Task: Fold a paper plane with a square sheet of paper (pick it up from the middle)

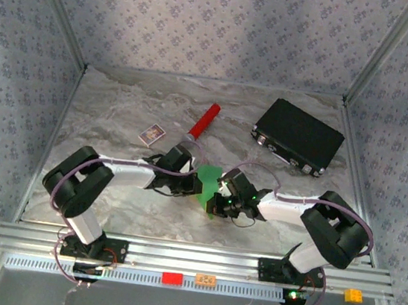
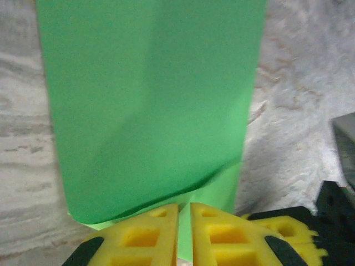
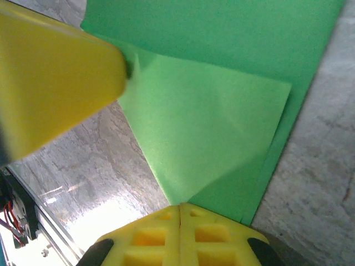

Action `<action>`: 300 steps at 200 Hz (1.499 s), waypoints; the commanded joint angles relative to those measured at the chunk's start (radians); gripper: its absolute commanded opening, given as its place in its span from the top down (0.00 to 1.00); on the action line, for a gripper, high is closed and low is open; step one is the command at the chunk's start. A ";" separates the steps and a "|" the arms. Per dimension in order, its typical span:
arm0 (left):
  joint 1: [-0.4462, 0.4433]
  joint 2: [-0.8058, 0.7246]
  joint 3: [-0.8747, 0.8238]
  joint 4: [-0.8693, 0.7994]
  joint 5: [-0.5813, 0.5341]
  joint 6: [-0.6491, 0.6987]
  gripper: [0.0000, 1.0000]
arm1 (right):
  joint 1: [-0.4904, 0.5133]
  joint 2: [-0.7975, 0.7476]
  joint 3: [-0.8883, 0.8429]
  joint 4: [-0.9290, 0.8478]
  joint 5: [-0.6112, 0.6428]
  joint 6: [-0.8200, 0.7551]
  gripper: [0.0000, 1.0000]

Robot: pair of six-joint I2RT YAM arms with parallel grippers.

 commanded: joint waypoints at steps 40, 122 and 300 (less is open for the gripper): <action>-0.048 -0.034 0.000 -0.020 0.020 -0.010 0.96 | -0.003 0.024 -0.031 -0.054 0.045 0.033 0.97; -0.027 0.090 0.002 -0.015 -0.012 -0.018 0.98 | -0.007 0.015 -0.045 -0.082 0.064 0.026 0.98; 0.116 0.035 -0.057 -0.014 -0.029 0.078 0.97 | -0.015 0.000 -0.051 -0.124 0.057 -0.016 1.00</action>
